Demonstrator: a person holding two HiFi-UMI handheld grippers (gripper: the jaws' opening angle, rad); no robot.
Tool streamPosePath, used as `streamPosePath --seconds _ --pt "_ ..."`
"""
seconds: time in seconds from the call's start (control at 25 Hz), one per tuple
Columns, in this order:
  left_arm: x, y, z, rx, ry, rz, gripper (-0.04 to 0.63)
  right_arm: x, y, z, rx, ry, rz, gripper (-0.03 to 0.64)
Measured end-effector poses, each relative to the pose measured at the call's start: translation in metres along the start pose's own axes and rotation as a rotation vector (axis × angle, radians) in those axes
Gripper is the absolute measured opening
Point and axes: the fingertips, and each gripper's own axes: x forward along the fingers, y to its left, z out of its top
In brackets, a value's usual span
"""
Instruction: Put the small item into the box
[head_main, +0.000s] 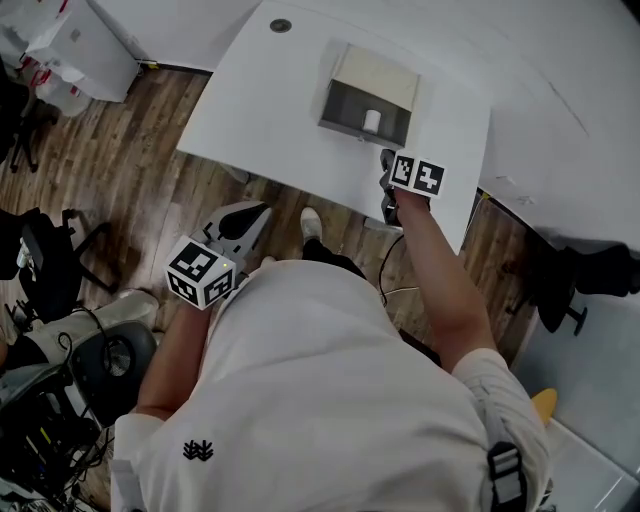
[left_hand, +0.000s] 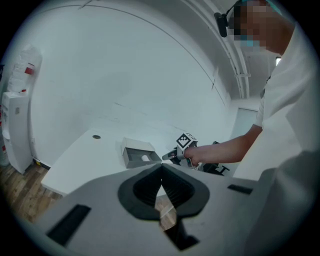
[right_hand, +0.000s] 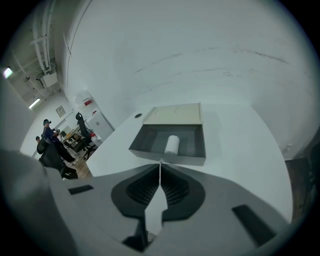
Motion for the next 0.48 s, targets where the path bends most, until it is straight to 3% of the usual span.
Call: streamPosePath --seconds 0.24,0.48 --pt "-0.018 -0.010 -0.014 0.015 0.008 -0.043 0.008 -0.044 0.038 -0.051 -0.084 -0.021 0.049 0.008" --pt "-0.029 -0.024 -0.024 0.033 0.017 -0.085 0.008 -0.083 0.086 -0.101 -0.151 -0.032 0.159 0.006"
